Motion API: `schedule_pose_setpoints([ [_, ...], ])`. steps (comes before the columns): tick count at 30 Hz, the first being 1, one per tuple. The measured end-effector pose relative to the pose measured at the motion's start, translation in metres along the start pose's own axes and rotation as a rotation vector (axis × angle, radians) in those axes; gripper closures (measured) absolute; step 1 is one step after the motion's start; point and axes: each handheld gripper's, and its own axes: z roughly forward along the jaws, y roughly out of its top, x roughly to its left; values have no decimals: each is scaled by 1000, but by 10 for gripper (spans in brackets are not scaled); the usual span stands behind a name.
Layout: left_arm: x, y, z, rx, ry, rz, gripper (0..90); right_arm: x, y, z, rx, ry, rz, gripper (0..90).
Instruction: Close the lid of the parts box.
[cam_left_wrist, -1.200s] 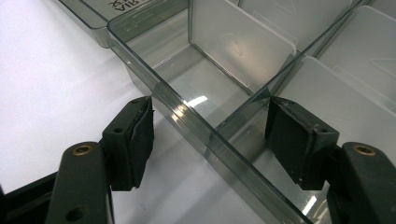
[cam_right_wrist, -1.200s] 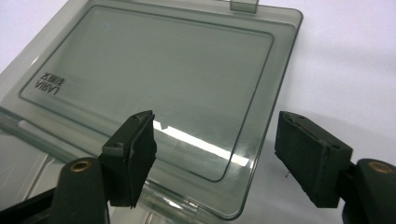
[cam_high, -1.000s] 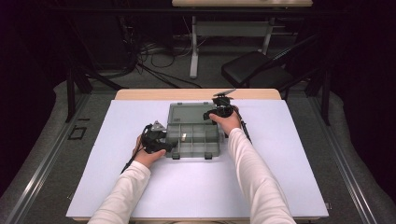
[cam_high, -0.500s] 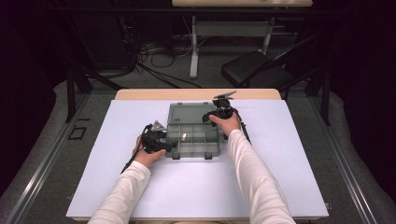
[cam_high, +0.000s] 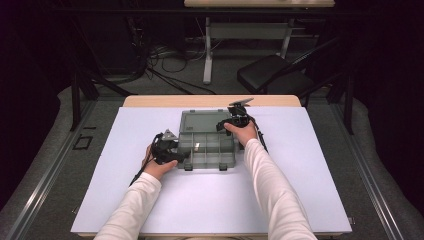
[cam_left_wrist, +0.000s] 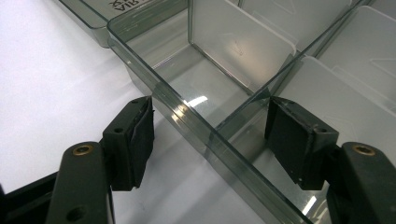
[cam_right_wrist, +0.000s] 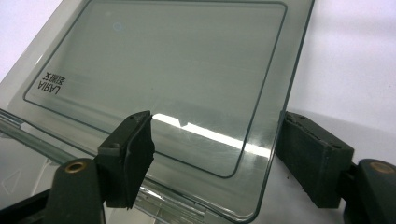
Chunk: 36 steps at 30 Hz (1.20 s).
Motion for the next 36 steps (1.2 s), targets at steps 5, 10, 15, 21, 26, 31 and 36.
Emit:
schedule_pose_setpoints([
  [5, 0, 0, 0, 0, 0, 0, 334, 0, 1, -1, 13, -9, 4, 298],
  [10, 0, 0, 0, 0, 0, 0, 334, -6, 1, -2, -9, 24, 16, 343],
  [15, 0, 0, 0, 0, 0, 0, 334, -5, 2, -5, 12, 11, 11, 367],
  [21, 0, 0, 0, 0, 0, 0, 334, -7, 4, -10, 20, 1, 4, 431],
  [26, 0, 0, 0, 0, 0, 0, 333, -9, 4, -10, 1, 19, 5, 463],
  [31, 0, 0, 0, 0, 0, 1, 333, -11, 5, -13, 1, 25, 5, 505],
  [36, 0, 0, 0, 0, 0, 2, 333, -13, 6, -16, 0, 24, -11, 555],
])
